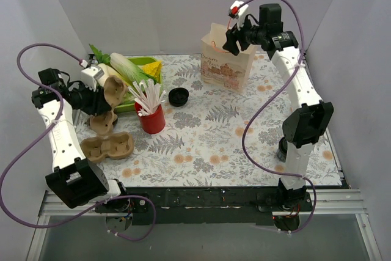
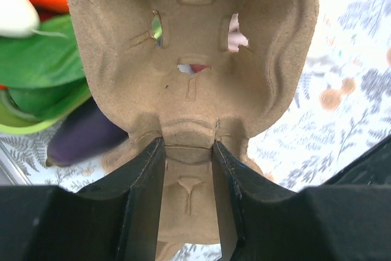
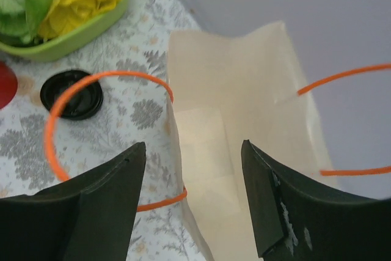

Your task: Pack the takeout coffee

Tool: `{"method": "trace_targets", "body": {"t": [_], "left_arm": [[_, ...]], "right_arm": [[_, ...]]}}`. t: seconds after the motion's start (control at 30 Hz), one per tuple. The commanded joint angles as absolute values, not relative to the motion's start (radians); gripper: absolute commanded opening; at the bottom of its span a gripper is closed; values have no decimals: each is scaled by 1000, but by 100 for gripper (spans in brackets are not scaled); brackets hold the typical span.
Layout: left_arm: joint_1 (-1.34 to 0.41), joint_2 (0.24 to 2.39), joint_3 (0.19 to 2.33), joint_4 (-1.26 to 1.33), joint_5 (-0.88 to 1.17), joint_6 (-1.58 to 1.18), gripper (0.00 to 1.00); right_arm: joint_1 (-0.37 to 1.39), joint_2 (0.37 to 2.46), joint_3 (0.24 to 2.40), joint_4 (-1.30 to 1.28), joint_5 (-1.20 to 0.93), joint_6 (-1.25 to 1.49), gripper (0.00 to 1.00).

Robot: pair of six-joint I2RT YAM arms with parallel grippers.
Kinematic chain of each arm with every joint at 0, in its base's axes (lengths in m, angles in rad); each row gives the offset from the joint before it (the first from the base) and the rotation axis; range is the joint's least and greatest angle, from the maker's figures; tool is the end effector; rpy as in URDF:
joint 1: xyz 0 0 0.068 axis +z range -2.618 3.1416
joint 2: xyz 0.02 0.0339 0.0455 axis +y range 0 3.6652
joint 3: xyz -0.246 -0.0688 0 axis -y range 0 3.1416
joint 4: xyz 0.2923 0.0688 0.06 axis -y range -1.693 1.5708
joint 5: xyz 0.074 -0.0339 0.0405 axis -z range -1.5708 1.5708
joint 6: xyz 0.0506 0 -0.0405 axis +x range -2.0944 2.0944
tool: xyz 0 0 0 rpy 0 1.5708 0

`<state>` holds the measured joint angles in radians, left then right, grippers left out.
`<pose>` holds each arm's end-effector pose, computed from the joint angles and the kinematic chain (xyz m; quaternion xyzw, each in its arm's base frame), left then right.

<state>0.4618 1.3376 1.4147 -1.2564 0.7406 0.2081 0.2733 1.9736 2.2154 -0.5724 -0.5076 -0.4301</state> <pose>0.2770 0.0997 0.3323 -0.0459 0.9160 -0.2757 0.2879 0.4726 0.1580 0.4297 -0.4084 0.6893 0.1597 0.5768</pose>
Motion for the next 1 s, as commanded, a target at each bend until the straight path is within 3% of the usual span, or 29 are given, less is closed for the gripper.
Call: {"method": "trace_targets", "body": {"t": [0.0,0.13,0.3,0.53,0.63,0.97], "left_arm": [[465,1289,1506,-1155,864,-56,0],[465,1298,1561,-1011,885,-277,0],[465,1311,1623,-833,940,-437,0],[465,1331,1651,-686,1015,-552,0],[462,1336,1654,-621,1054,-601,0],[454,1433,1747,-448,1109,-762,0]], "right_arm": [[276,1948,2126,-588,-563,-522,72],[276,1973,2115,-610,-512,-543,71],[275,1994,2108,-673,-497,-552,63],[285,1881,1942,-730,-580,-587,25],[291,1813,1856,-758,-610,-618,15],[376,1586,1681,-932,-681,-707,12]]}}
